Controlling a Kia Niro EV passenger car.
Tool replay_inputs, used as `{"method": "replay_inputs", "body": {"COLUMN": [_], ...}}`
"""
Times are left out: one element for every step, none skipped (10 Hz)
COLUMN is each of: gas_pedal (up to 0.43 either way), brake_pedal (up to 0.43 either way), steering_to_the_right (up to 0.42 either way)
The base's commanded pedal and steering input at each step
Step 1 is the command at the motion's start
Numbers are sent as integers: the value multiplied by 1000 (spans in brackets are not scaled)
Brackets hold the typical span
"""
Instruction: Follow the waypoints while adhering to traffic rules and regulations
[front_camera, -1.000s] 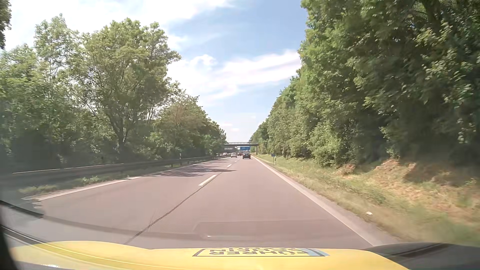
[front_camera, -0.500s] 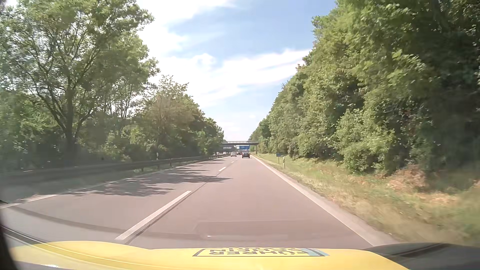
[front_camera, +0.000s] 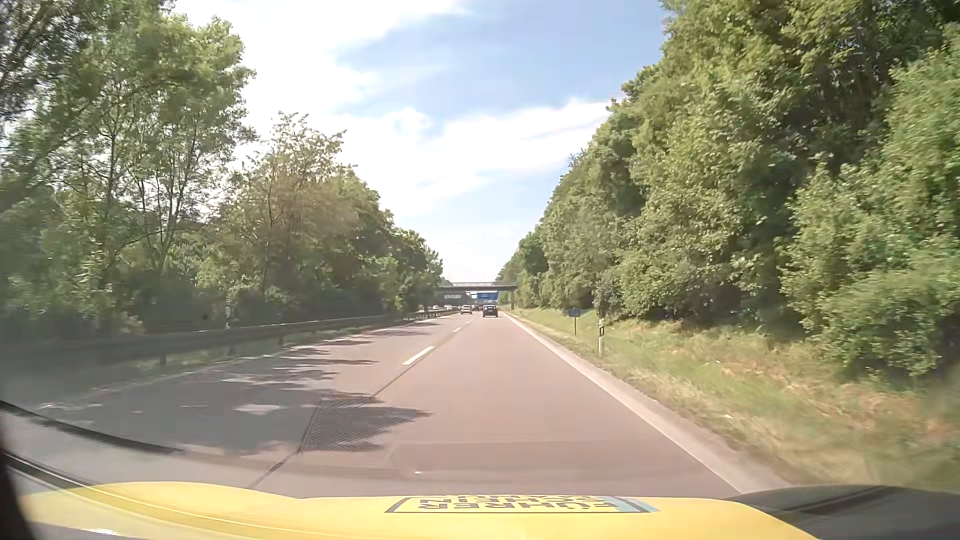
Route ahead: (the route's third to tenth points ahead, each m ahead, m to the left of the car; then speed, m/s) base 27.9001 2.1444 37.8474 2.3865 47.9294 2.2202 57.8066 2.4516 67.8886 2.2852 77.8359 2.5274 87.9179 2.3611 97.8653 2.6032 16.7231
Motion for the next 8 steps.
{"method": "replay_inputs", "body": {"gas_pedal": [130, 130, 130, 130, 130, 118, 118, 118], "brake_pedal": [0, 0, 0, 0, 0, 0, 0, 0], "steering_to_the_right": [0, -1, -1, -1, -1, -1, -1, 0]}}
